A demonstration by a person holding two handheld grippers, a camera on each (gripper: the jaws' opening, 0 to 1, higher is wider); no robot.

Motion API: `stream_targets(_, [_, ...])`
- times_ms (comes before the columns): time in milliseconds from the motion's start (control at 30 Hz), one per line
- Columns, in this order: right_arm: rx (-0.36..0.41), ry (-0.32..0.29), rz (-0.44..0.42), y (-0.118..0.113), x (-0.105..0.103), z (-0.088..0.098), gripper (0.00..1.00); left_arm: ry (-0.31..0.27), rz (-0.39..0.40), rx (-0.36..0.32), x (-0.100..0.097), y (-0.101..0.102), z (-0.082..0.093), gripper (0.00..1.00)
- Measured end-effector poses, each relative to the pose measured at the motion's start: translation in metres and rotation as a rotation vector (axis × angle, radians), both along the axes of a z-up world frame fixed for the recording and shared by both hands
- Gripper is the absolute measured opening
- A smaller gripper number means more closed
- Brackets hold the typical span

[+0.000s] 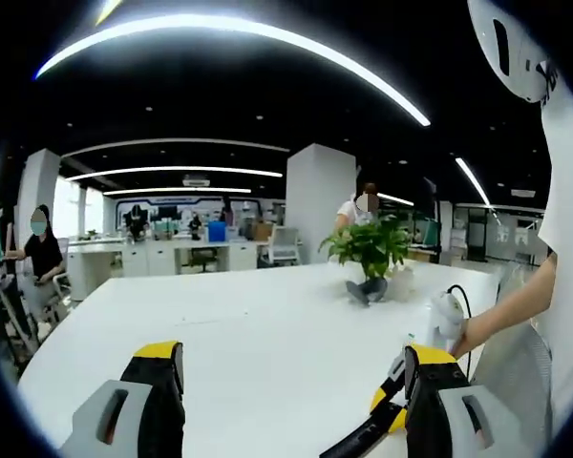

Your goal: Press the specified remote control buttons in sequence, fully releasing each button before pressing the next.

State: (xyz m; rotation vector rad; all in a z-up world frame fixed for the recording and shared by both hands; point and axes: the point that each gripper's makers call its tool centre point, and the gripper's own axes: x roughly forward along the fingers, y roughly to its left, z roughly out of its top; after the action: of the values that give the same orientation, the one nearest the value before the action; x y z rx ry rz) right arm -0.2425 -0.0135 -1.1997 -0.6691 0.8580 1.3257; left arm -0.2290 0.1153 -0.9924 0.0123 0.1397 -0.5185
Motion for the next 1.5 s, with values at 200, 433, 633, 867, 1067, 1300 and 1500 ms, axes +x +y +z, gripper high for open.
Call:
stream_targets(200, [-0.016, -0.018, -0.003, -0.004, 0.017, 0.000, 0.23, 0.000, 0.004, 0.035, 0.000, 0.003, -0.003, 1.00])
stream_targets(433, [-0.020, -0.023, -0.026, -0.008, 0.046, 0.002, 0.23, 0.022, 0.011, 0.030, -0.002, 0.003, -0.009, 1.00])
stream_targets(633, [-0.063, -0.040, -0.006, -0.014, 0.072, 0.003, 0.23, 0.030, 0.024, 0.017, -0.003, 0.007, -0.011, 1.00])
stream_targets(867, [-0.102, -0.059, -0.010, -0.021, 0.104, 0.005, 0.23, 0.046, 0.031, 0.003, -0.003, 0.010, -0.014, 1.00])
stream_targets(1067, [-0.144, -0.076, -0.003, -0.027, 0.127, 0.006, 0.22, 0.060, 0.031, -0.002, -0.003, 0.010, -0.017, 1.00])
stream_targets(1300, [-0.175, -0.096, 0.032, -0.026, 0.147, 0.007, 0.23, 0.096, 0.015, 0.029, -0.004, 0.006, -0.026, 0.99])
stream_targets(1500, [-0.193, -0.107, 0.043, -0.023, 0.162, 0.006, 0.23, 0.096, 0.013, 0.000, -0.003, 0.003, -0.024, 0.99])
